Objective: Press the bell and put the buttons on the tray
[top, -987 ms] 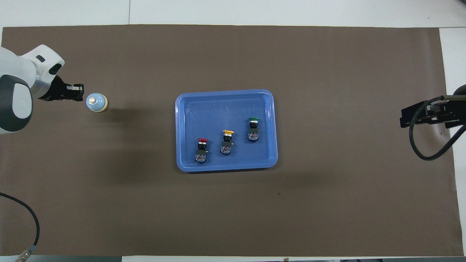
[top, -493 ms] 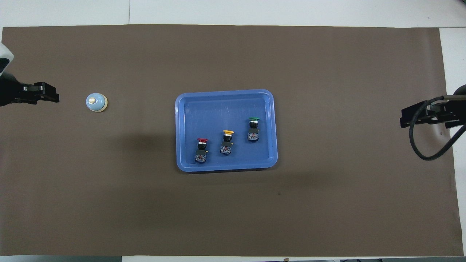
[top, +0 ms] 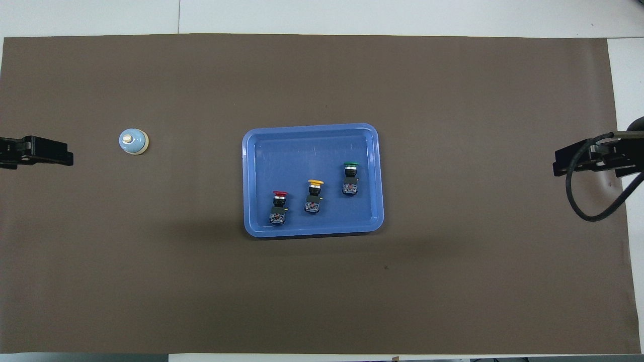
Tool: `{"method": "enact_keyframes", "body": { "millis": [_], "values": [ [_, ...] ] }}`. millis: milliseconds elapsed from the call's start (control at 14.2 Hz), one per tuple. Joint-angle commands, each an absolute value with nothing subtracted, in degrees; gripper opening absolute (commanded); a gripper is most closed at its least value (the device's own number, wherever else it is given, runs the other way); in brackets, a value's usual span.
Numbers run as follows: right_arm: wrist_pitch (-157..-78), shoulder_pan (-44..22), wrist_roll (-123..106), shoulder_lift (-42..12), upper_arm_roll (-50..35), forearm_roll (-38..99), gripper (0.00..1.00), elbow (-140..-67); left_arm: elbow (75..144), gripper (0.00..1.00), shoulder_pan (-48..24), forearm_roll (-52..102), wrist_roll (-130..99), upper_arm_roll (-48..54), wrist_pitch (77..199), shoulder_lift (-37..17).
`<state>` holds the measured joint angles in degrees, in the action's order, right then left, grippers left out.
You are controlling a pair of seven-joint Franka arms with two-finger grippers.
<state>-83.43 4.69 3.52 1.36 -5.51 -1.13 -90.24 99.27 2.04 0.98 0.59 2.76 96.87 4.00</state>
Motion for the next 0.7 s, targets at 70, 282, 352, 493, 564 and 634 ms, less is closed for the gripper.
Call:
{"method": "enact_keyframes", "body": {
  "millis": [70, 282, 352, 493, 564, 634],
  "values": [
    [-83.6, 5.8, 3.0, 2.2, -6.3, -1.1, 1.0, -91.2, 99.8, 1.0, 0.9, 1.1, 0.3, 2.5, 94.4, 4.7],
    [-83.6, 5.8, 3.0, 2.2, -6.3, -1.1, 1.0, -91.2, 100.0, 1.0, 0.4, 1.0, 0.4, 2.4, 93.7, 4.8],
    [-83.6, 5.8, 3.0, 2.2, -6.3, -1.1, 1.0, -91.2, 100.0, 1.0, 0.4, 0.9, 0.6, 2.5, 93.3, 4.8],
    [-83.6, 5.8, 3.0, 2.2, -6.3, -1.1, 1.0, -91.2, 100.0, 1.0, 0.4, 0.6, 1.3, 2.5, 92.6, 4.9],
    [-83.6, 5.8, 3.0, 2.2, -6.3, -1.1, 1.0, -91.2, 100.1, 1.0, 0.0, 0.5, 1.6, 2.5, 92.0, 4.9],
    [-83.6, 5.8, 3.0, 2.2, -6.3, -1.1, 1.0, -91.2, 100.2, 1.0, -0.4, 0.5, 1.6, 2.5, 91.8, 5.0]
  ]
}}
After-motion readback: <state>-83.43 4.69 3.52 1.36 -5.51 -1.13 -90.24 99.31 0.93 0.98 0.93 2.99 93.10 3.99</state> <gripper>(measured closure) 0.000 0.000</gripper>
